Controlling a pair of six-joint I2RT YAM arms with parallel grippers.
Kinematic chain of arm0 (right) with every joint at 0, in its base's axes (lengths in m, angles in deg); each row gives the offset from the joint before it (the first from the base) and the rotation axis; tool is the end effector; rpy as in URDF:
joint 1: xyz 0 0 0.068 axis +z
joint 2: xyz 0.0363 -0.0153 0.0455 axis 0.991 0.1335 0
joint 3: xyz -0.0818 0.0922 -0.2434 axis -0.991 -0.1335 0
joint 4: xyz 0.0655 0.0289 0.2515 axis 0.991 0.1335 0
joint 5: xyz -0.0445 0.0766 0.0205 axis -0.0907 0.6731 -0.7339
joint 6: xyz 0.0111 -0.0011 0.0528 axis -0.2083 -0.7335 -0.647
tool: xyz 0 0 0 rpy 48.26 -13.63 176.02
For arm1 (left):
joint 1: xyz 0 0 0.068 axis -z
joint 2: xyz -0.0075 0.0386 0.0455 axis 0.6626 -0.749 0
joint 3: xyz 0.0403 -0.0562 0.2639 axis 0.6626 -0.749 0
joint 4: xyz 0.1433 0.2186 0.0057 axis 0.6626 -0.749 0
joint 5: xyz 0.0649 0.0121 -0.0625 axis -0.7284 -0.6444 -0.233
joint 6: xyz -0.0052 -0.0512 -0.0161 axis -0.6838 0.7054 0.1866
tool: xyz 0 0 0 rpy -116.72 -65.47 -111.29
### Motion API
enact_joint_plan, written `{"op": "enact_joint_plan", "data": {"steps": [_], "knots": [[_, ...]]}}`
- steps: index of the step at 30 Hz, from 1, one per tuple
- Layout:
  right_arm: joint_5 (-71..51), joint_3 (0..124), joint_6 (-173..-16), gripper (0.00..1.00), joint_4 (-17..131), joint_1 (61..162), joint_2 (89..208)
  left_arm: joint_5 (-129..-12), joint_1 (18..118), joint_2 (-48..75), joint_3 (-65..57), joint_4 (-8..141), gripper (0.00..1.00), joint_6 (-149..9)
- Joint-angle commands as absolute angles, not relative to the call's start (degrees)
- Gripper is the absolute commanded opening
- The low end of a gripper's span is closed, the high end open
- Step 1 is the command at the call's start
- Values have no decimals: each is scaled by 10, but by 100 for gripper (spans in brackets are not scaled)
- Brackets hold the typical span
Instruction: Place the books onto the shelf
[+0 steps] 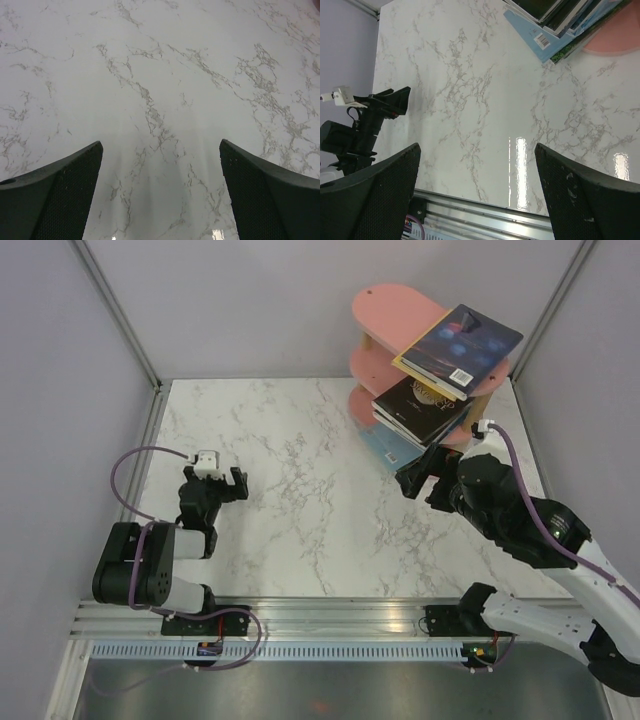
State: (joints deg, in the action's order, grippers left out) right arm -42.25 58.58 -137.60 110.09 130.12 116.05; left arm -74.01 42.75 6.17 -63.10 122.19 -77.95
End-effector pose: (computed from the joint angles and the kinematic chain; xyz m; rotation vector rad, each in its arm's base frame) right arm 0.1046 0.0934 0.4106 0.2981 2.0828 0.6024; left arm 0.2341 -0.0082 0.1455 0.0262 1.7685 -0.1372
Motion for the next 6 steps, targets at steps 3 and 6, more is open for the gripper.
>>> {"op": "enact_joint_plan", "data": {"steps": [3, 6], "knots": [[-495, 646, -1376, 98, 1108, 1303, 1213, -734, 428, 66, -627, 1274, 100, -815], [-548, 671, -1363, 98, 1107, 1303, 1241, -734, 428, 64, -627, 1280, 100, -815]]}}
